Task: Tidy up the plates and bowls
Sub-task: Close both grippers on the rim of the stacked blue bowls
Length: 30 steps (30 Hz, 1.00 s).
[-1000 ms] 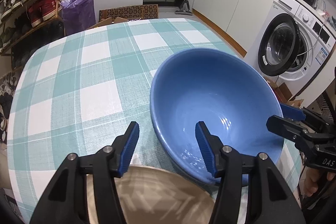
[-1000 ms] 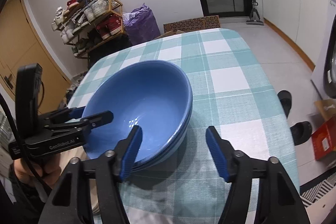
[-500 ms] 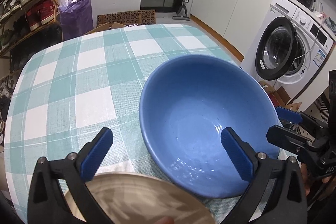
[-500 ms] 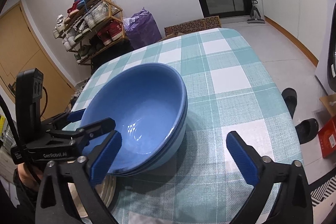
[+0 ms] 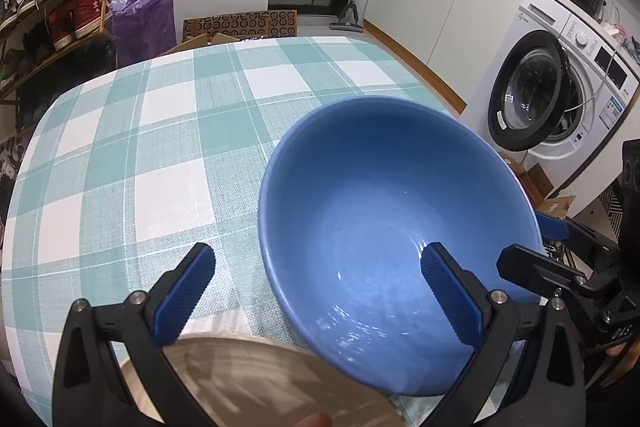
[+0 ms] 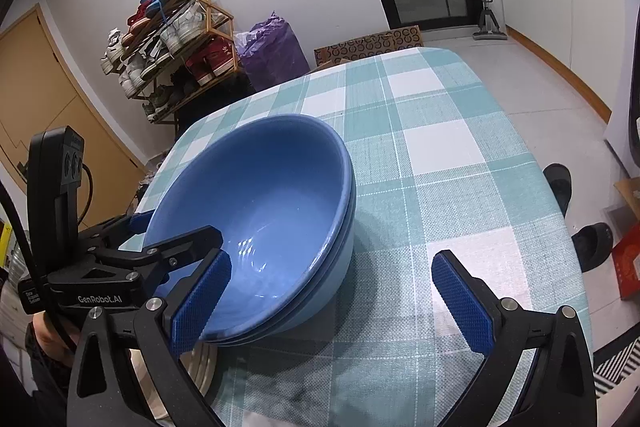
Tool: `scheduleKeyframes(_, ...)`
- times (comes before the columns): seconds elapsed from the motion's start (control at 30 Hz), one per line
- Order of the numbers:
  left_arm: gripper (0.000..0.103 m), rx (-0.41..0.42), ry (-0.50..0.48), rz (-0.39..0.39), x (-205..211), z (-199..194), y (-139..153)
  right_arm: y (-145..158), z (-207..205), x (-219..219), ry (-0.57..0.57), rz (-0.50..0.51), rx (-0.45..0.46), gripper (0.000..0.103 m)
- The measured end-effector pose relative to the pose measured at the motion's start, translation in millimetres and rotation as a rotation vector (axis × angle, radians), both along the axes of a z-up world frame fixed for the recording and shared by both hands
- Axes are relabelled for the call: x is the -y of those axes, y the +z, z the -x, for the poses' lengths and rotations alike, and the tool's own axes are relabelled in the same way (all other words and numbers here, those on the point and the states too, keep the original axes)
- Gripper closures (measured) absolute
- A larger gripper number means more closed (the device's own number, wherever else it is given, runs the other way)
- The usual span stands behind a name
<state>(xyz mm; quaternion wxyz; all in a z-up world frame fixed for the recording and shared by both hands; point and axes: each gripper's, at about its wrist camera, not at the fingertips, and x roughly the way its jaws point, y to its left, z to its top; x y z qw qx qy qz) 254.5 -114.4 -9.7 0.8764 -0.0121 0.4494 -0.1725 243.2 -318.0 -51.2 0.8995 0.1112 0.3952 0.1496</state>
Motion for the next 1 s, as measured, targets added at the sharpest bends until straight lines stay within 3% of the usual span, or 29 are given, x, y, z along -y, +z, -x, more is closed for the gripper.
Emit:
scheduleKeyframes(0.4,0.0,-0.034,0.001,0.039,-1.9,-6.9,-5.7,-9.3,-4.2,1.0,-0.004,-0.068,-0.018,0.002)
scheduleKeyframes(0.53,0.003,-0.046,-0.006,0.068,-3.8,-6.1,-6.5,-9.9,-4.4,1.6,0.006,-0.084,-0.034,0.018)
scheduleKeyframes(0.6,0.004,-0.042,-0.02,0.084,-3.8,-3.8,-5.1,-10.0,-4.6,3.4,0.002,-0.085,-0.037,0.021)
scheduleKeyframes(0.83,0.028,-0.069,-0.028,0.156,-9.4,0.6,-1.6,-6.9,-0.7,3.8,0.012,-0.101,-0.026,0.032)
scheduleKeyframes(0.9,0.039,-0.082,-0.022,0.178,-11.8,1.1,-1.7,-6.9,-0.4,3.5,0.018,-0.106,-0.025,0.04)
scheduleKeyframes(1.0,0.046,-0.099,-0.011,0.192,-14.4,2.0,-1.8,-6.5,0.9,2.9,0.003,-0.118,-0.016,0.051)
